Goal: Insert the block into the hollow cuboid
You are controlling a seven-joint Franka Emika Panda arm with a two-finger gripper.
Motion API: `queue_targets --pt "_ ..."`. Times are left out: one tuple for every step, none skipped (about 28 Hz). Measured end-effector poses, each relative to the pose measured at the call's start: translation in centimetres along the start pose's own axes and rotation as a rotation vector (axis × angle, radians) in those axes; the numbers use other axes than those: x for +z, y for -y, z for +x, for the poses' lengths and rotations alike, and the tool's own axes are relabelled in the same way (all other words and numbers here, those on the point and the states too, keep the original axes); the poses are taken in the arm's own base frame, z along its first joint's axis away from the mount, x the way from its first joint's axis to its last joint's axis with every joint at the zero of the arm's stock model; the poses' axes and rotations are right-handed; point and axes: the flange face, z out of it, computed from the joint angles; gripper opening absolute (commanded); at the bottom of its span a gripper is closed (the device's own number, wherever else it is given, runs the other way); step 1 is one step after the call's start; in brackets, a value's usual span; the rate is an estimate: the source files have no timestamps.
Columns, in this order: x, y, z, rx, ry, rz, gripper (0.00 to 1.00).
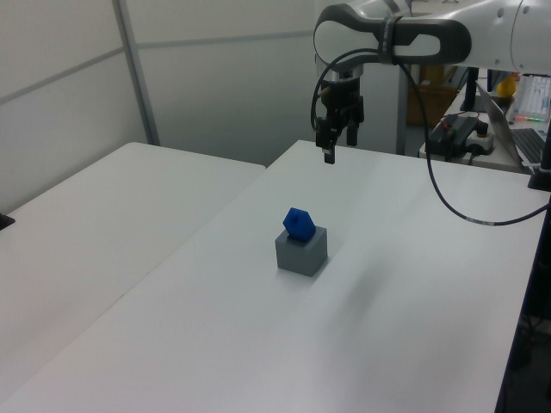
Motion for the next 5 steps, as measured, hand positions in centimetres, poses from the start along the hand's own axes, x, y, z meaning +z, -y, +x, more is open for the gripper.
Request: queue_targets --pt "0.0 -0.09 -0.02 0.001 0.0 0.0 1.0" --pt "0.0 -0.2 -0.04 0.003 0.0 0.0 1.0" --pt "-0.01 -0.38 -0.08 0.006 0.0 0.0 1.0" --pt "-0.02 -0.5 -0.11 0.008 0.0 0.0 1.0" --pt "-0.04 -0.6 -0.14 0.008 -0.001 0.0 1.0"
